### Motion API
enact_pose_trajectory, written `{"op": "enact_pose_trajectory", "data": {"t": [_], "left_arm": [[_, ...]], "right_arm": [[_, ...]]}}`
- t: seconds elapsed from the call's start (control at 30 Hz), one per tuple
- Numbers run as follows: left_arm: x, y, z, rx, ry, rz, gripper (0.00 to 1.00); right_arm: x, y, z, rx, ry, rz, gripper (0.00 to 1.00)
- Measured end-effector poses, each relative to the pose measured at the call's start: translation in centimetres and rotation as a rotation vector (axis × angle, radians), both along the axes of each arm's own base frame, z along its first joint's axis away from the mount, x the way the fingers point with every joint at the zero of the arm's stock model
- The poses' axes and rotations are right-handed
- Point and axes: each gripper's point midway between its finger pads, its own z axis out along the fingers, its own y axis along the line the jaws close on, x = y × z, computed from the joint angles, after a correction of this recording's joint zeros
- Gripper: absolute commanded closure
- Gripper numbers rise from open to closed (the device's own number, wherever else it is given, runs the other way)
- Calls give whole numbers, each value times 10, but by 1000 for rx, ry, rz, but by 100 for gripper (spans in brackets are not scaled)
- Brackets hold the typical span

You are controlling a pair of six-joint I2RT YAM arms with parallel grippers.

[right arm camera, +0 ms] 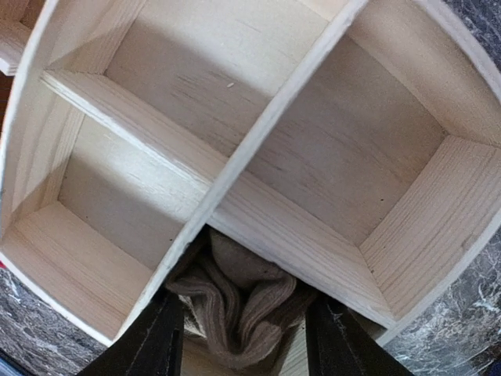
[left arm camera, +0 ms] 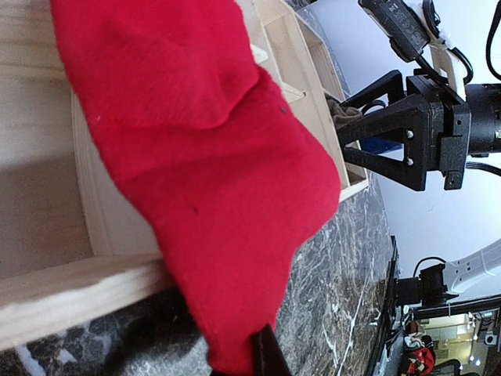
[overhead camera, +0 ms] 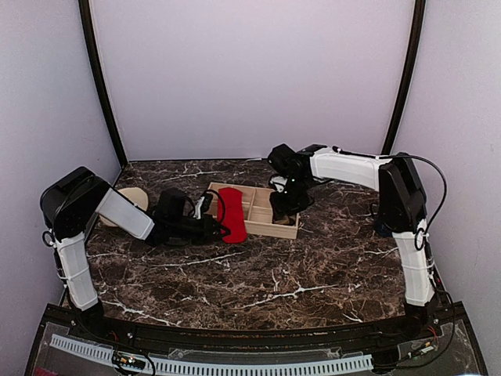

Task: Roll the socks
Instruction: Adjust the sock in the storage box, then pick up the sock from the storage box.

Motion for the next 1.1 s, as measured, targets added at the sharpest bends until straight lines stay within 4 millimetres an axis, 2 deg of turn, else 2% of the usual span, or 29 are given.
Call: {"op": "enact_pose_trajectory", "data": {"t": [0.27, 0.43, 0.73, 0.93, 1.1], "left_arm": [[1, -1, 9, -12, -15, 1, 100], [0, 0, 16, -19, -27, 1, 100], [-2, 1, 51, -61, -93, 3, 100], [-17, 8, 73, -94, -109, 0, 100], [-44, 16, 85, -128, -96, -33, 100]], "right_arm": [[2, -1, 37, 52, -69, -27, 47], [4, -2, 51, 72, -102, -45, 41], [1, -8, 80, 109, -183, -82, 41], [-5, -5, 107, 160, -255, -94, 42], [-24, 3, 111, 204, -276, -92, 43]]}}
